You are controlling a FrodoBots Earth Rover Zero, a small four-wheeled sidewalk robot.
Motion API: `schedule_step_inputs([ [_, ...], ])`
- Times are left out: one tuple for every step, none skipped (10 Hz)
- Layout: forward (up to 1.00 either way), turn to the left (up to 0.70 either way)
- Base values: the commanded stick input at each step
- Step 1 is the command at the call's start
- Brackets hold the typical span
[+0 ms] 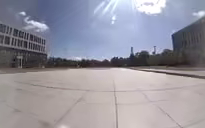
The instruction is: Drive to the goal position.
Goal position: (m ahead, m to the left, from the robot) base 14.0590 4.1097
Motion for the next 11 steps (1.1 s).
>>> schedule_step_inputs([
  [0.7,0.07],
  [0.7,0.15],
  [0.7,0.33],
  [0.7,0.14],
  [0.7,0.06],
  [0.7,0.02],
  [0.7,0.01],
  [0.7,0.01],
  [0.7,0.01],
  [0.7,0.01],
  [0.7,0.01],
])
